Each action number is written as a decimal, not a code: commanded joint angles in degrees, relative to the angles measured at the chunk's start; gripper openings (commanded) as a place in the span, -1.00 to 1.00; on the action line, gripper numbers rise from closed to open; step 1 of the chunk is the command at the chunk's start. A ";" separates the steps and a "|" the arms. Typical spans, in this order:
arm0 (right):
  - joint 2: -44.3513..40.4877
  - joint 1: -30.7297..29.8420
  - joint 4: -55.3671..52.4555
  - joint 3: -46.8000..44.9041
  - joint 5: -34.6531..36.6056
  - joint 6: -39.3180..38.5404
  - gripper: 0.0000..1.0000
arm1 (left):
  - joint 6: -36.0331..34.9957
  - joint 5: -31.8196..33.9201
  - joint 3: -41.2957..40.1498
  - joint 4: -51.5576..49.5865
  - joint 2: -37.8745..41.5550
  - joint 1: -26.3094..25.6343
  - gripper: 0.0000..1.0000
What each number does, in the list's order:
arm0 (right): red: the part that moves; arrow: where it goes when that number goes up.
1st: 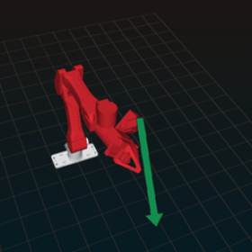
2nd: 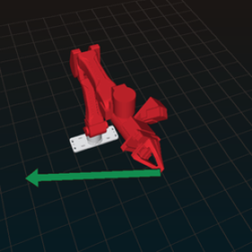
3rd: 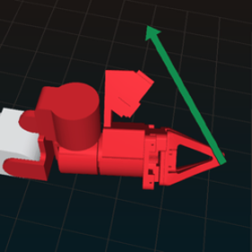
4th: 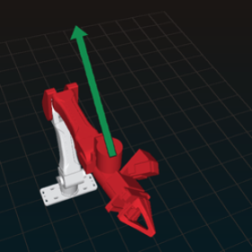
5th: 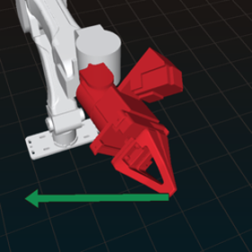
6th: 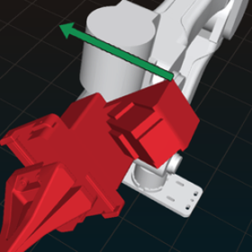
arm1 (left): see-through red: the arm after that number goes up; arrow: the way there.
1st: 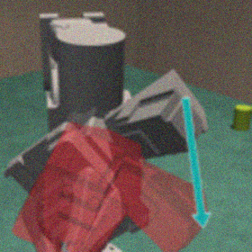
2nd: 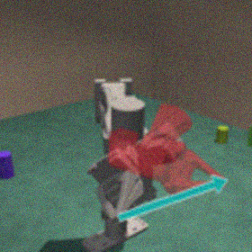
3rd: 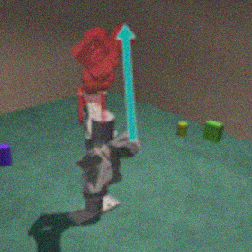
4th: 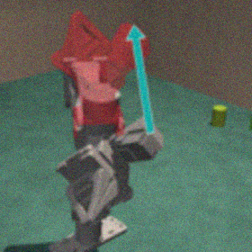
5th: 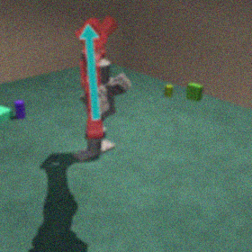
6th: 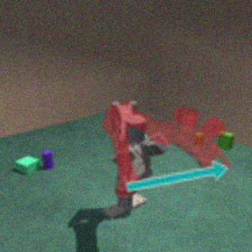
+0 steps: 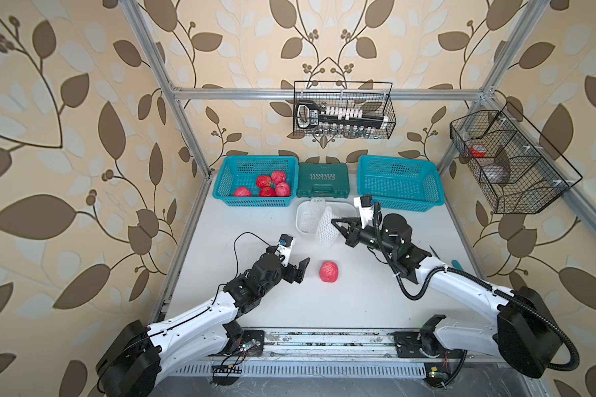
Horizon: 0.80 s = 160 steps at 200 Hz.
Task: Remove foam nets from apples
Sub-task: Place the foam net into the storage box.
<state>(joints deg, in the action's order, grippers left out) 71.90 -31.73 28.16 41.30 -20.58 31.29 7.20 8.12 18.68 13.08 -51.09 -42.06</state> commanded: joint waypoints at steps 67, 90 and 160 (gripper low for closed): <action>22.05 12.04 7.82 14.05 -12.91 22.26 -1.00 | -4.65 -11.33 5.61 0.34 -1.93 -0.52 0.97; 28.69 12.03 10.29 16.99 -13.72 24.99 -1.00 | -5.23 -14.32 4.71 2.32 -2.03 -0.48 0.97; 36.58 13.43 -1.58 18.60 -2.43 14.59 -0.99 | -6.76 -18.30 6.52 -0.65 -3.94 -0.56 0.94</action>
<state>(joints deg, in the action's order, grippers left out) 108.29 -18.92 31.48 58.94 -28.01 50.78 1.58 -8.16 23.00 12.56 -55.35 -42.09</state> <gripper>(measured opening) 0.048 0.971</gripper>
